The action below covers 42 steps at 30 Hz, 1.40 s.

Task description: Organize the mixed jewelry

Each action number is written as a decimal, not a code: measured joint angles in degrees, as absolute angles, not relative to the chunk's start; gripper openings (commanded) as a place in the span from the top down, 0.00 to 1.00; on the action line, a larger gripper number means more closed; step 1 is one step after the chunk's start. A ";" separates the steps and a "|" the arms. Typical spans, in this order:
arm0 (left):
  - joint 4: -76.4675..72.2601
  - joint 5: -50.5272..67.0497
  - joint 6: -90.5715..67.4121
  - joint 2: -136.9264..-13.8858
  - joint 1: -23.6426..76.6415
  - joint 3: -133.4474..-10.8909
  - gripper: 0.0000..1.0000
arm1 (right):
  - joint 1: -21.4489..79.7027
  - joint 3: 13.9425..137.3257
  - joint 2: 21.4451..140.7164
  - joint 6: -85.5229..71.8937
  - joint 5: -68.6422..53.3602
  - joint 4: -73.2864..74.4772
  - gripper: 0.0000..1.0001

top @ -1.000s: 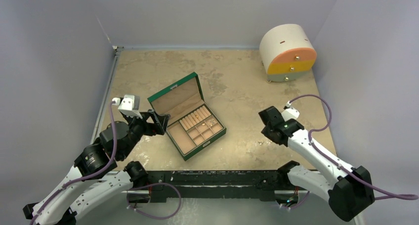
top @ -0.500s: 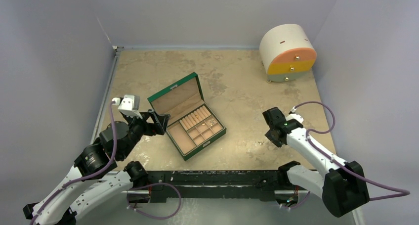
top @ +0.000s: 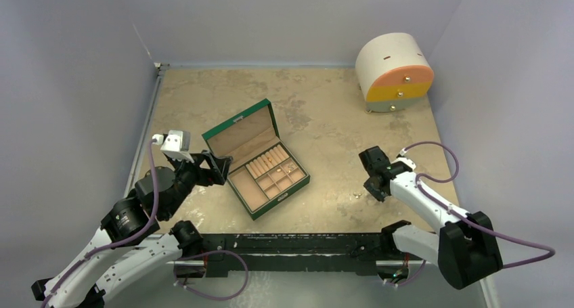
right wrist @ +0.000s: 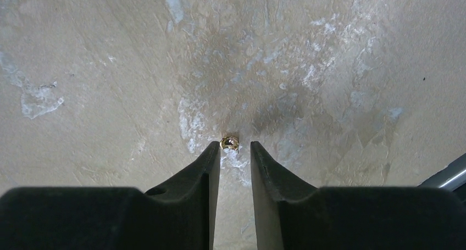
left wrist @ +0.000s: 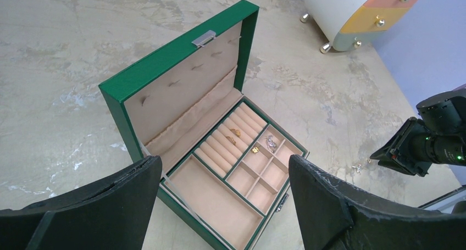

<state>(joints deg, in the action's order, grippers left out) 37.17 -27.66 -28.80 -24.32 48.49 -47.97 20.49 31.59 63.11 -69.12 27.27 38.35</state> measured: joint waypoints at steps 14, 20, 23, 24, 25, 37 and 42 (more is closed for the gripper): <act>37.17 -27.66 -28.77 -23.94 48.49 -47.97 0.14 | 20.18 31.55 66.28 -70.96 27.40 38.22 0.84; 37.17 -27.66 -28.77 -23.94 48.49 -47.97 0.14 | 20.18 31.42 65.91 -71.09 27.42 38.13 1.00; 37.17 -27.66 -28.80 -23.94 48.49 -47.97 0.14 | 20.16 31.35 65.32 -71.13 27.40 37.91 1.00; 37.17 -27.66 -28.77 -23.94 48.49 -47.97 0.14 | 20.16 31.35 65.14 -71.13 27.40 37.80 1.00; 37.17 -27.66 -28.80 -23.92 48.49 -47.97 0.14 | 20.16 31.35 65.01 -71.13 27.40 37.74 1.00; 37.17 -27.66 -28.80 -23.79 48.49 -47.88 0.14 | 20.16 31.07 59.16 -62.04 23.33 33.17 1.00; 37.17 -27.66 -28.77 -23.81 48.49 -47.88 0.14 | 20.32 31.03 57.36 -52.99 14.92 23.81 1.00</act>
